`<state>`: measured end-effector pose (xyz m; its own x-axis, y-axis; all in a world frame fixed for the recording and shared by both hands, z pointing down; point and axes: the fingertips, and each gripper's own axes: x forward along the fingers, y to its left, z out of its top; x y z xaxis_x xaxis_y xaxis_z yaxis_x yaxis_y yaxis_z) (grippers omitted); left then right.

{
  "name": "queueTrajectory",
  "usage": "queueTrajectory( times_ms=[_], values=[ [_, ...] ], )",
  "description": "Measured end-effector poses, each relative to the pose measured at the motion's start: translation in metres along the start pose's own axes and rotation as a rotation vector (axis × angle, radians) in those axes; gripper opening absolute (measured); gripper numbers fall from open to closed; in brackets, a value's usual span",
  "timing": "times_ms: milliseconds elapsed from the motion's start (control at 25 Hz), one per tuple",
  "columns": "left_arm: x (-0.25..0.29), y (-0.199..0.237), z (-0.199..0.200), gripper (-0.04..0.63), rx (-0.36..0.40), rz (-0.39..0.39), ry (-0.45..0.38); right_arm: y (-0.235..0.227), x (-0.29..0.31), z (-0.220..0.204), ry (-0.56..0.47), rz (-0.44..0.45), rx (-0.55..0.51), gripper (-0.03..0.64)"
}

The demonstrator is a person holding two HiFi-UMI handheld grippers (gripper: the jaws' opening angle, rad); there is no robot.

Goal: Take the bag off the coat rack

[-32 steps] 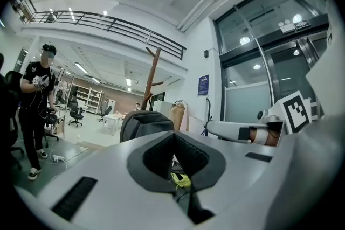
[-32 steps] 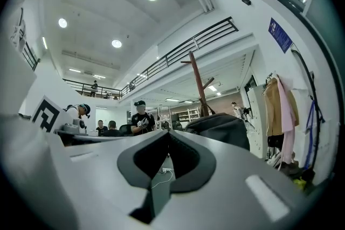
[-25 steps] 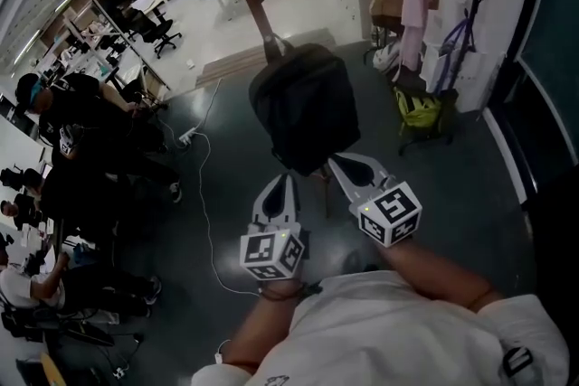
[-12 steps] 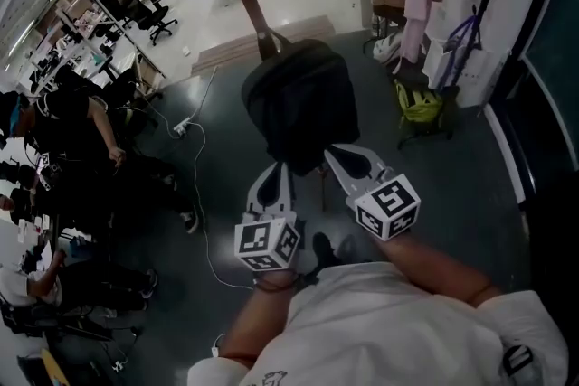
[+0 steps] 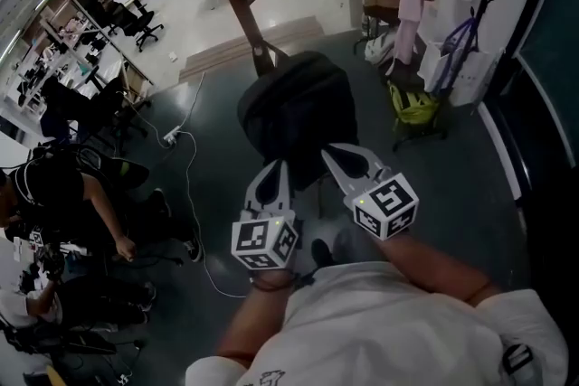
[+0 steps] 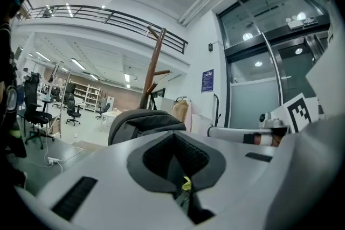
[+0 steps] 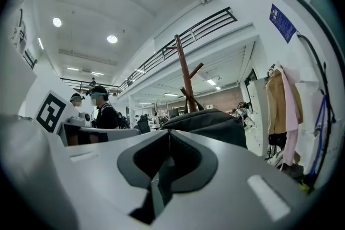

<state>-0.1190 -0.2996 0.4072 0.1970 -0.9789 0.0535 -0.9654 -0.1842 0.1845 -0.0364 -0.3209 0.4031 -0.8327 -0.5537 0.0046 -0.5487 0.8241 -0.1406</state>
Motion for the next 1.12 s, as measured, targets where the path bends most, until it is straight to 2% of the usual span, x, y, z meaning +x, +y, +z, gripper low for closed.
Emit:
queueTrajectory(
  times_ms=[400,1120],
  values=[
    [0.045,0.046,0.028,0.006,-0.008,-0.063,0.003,-0.015,0.065,0.016,-0.015,-0.032,-0.01,-0.001],
    [0.096,0.099,0.06,0.006,0.007,-0.272,0.037,-0.036,0.155,0.042,-0.052,-0.136,-0.03,0.02]
  ],
)
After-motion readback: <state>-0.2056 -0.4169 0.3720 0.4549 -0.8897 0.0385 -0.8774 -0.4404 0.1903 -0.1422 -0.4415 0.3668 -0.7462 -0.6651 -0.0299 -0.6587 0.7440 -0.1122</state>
